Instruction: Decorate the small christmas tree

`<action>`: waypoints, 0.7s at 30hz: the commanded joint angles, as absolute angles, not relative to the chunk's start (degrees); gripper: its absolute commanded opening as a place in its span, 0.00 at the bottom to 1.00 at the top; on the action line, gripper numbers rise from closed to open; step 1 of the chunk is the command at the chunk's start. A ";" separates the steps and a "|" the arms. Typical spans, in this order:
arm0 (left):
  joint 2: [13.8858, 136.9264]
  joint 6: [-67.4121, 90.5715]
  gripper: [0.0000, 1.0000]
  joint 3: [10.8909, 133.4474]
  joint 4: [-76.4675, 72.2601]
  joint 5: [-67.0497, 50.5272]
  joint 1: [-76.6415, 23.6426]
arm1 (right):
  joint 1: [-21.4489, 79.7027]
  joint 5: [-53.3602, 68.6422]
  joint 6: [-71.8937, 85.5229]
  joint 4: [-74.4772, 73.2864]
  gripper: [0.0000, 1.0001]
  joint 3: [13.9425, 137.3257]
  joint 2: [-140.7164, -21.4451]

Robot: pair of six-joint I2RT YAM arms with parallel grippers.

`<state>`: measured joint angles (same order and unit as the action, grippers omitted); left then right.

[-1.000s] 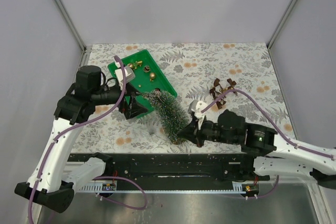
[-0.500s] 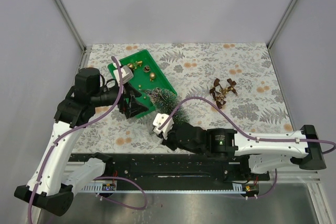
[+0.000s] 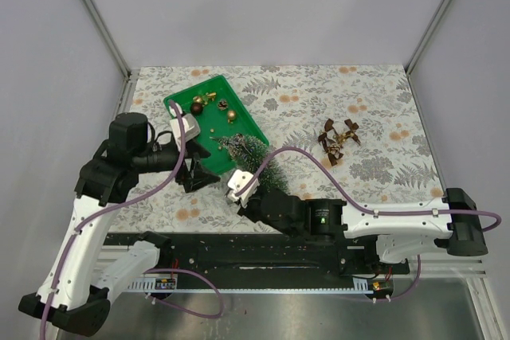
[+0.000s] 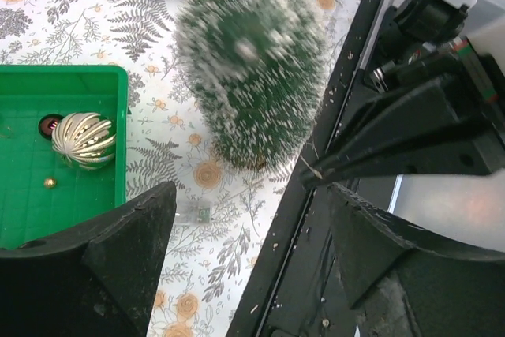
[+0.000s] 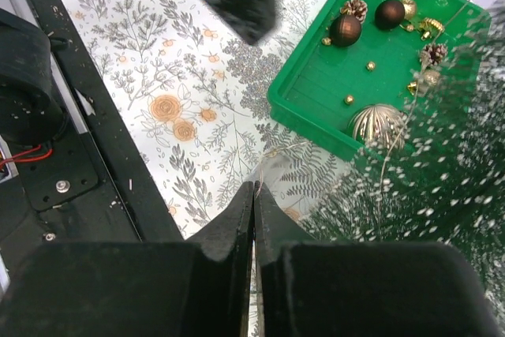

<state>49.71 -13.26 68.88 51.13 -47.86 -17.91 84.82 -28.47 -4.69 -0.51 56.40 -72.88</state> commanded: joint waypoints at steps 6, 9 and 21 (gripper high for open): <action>46.49 -21.10 0.82 67.51 59.24 -57.02 -18.11 | 85.34 -27.16 -5.10 6.76 0.05 52.12 -68.11; 46.49 -16.98 0.84 63.30 55.74 -59.68 -18.19 | 85.25 -26.98 -5.62 7.82 0.05 51.86 -68.11; 44.65 8.86 0.86 53.09 28.32 -60.64 -18.37 | 85.34 -24.52 -5.80 10.46 0.04 52.03 -69.26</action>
